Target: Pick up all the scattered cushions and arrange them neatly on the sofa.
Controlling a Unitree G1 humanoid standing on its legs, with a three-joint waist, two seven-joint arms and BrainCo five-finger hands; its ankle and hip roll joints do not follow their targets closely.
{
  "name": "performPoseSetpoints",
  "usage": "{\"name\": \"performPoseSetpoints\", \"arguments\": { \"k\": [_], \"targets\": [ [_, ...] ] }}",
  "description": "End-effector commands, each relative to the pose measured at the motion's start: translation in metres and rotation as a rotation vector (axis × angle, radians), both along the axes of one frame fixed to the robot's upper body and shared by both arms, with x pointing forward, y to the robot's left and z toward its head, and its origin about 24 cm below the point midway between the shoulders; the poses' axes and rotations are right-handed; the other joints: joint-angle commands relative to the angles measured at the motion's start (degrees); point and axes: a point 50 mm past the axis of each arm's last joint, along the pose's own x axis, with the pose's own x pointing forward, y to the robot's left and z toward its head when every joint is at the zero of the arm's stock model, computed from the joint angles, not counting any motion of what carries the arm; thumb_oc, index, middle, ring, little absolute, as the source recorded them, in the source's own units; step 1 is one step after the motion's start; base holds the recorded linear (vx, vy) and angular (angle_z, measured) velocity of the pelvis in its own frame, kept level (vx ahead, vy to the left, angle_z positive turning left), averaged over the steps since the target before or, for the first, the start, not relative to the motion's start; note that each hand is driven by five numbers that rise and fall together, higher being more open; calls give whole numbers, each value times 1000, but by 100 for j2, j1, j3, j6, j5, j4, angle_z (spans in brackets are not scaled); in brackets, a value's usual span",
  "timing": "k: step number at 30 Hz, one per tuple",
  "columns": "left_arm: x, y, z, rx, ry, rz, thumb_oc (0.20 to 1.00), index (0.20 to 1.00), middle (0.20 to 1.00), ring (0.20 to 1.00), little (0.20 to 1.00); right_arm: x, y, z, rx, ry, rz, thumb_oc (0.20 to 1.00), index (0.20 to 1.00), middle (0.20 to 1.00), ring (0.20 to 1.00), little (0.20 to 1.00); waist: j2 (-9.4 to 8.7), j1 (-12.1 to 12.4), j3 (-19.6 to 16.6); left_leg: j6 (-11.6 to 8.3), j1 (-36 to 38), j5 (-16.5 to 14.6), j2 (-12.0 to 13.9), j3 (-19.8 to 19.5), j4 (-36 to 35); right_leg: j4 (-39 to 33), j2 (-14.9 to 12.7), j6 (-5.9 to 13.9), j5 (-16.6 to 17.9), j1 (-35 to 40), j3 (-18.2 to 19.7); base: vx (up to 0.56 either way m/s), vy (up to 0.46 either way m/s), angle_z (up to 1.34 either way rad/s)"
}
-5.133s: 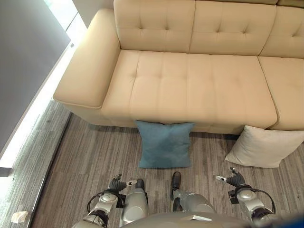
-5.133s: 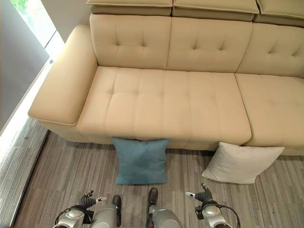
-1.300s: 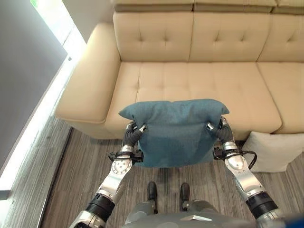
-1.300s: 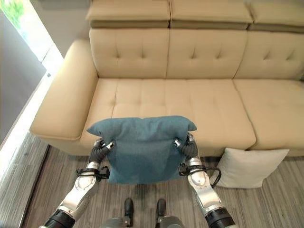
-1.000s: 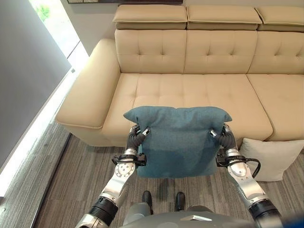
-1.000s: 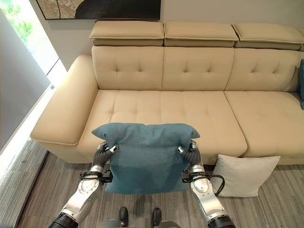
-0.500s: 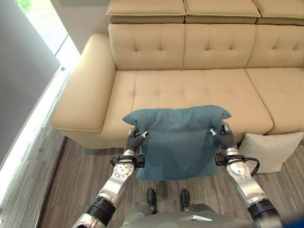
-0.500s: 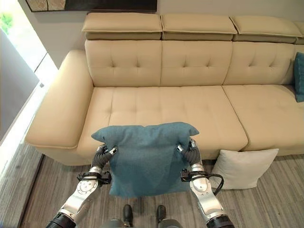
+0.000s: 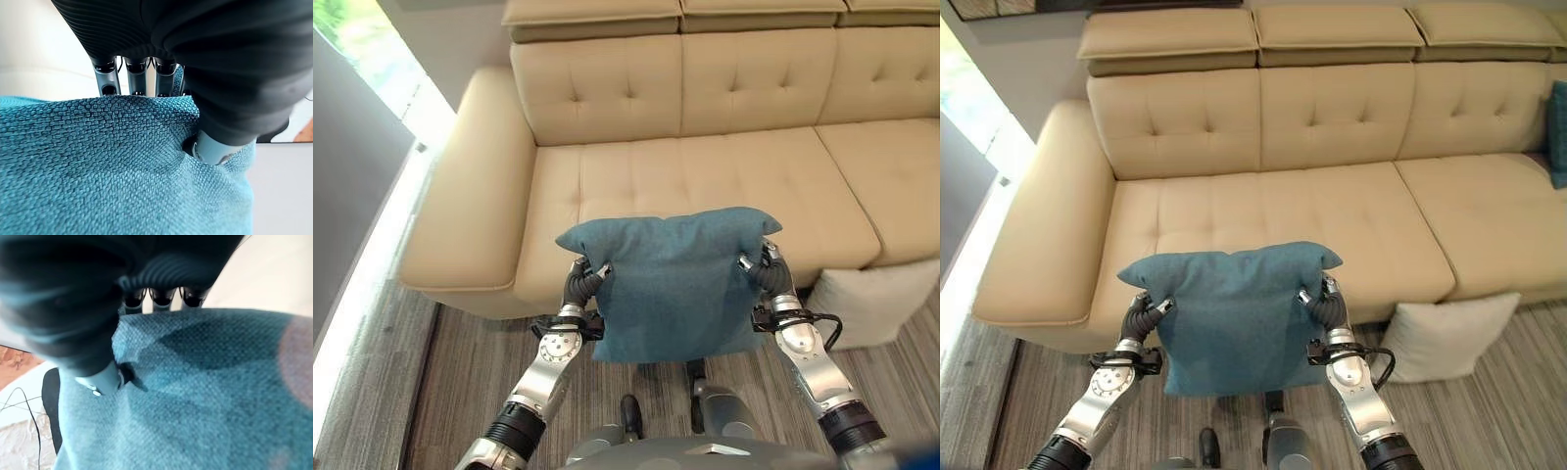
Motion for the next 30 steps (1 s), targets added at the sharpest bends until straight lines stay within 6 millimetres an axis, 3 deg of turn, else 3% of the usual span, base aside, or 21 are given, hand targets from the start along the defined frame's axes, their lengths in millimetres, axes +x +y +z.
{"name": "performPoseSetpoints", "arguments": {
  "k": [1, 2, 4, 5, 10, 14, 20, 22, 25, 28, 30],
  "targets": [
    [19, -26, 46, -92, -242, -134, 200, 200, 200, 200, 200, 6, -2, 38, 35, -210, 7, 200, 200, 200, 200, 200, -247, -153, -296, -361, -862, -368, 126, -264, 1747, 495, -211, 344, -838, 491, -407, 134, -262, 143],
    [18, -26, 44, -97, -232, -133, 200, 200, 200, 200, 200, 4, -6, 36, 34, -197, 1, 200, 200, 200, 200, 200, -285, -156, -290, -369, -1050, -266, 222, -210, 2126, 445, -186, 263, -916, 641, -488, 115, -154, 121],
    [17, -24, 43, -101, -224, -130, 200, 200, 200, 200, 200, 3, -8, 35, 30, -187, -2, 200, 200, 200, 200, 200, -321, -111, -272, -306, -1246, -257, 222, -189, 2132, 420, -192, 237, -989, 742, -521, 147, -94, 36],
    [15, -23, 41, -93, -210, -132, 200, 200, 200, 200, 200, 3, -10, 34, 28, -184, -9, 200, 200, 200, 200, 200, -350, -63, -296, -253, -1373, -266, 159, -197, 1842, 376, -176, 245, -1044, 835, -525, 189, -36, -6],
    [14, -21, 39, -77, -199, -121, 200, 200, 200, 200, 200, 4, -11, 32, 39, -169, -24, 200, 200, 200, 200, 200, -287, 143, -266, -393, -1846, 472, 129, -450, 911, 298, 16, 213, -1297, 1179, -405, 186, 12, -12],
    [12, -17, 39, -69, -199, -111, 200, 200, 200, 200, 200, 4, -5, 31, 39, -165, 3, 200, 200, 200, 200, 200, -229, 207, -413, -371, -1652, 620, 128, -497, 585, 367, 38, 211, -1479, 1414, -210, 314, 127, -26],
    [13, -11, 43, -58, -217, -106, 200, 200, 200, 200, 200, 9, 7, 39, 90, -196, 51, 200, 200, 200, 200, 200, -280, 314, -528, -183, -1312, 395, -9, -330, 529, 641, -191, 377, -1485, 1409, -22, 217, 157, -46],
    [13, -7, 48, -43, -239, -110, 200, 200, 200, 200, 200, 13, 14, 46, 104, -224, 82, 200, 200, 200, 200, 200, -216, 369, -514, 35, -1046, 163, -107, -162, 511, 1472, -390, 620, -1254, 1051, 43, 215, 235, -44],
    [12, -3, 50, -26, -247, -109, 200, 200, 200, 200, 200, 13, 19, 49, 116, -236, 101, 200, 200, 200, 200, 200, -143, 345, -445, 136, -884, 35, -122, -94, 499, 2059, -467, 744, -981, 660, 49, 126, 110, -36],
    [11, -4, 47, -37, -238, -113, 200, 200, 200, 200, 200, 12, 19, 48, 98, -231, 108, 200, 200, 200, 200, 200, -71, 243, -397, 142, -677, -39, -143, -210, 407, 1816, -350, 639, -1068, 311, 112, 177, 13, -12],
    [11, -7, 45, -41, -232, -120, 200, 200, 200, 200, 200, 13, 17, 49, 101, -238, 102, 200, 200, 200, 200, 200, -89, 92, -344, 124, -488, -122, -217, -308, 336, 1110, -231, 606, -894, 54, 239, 220, -58, 2]
  ]
}}
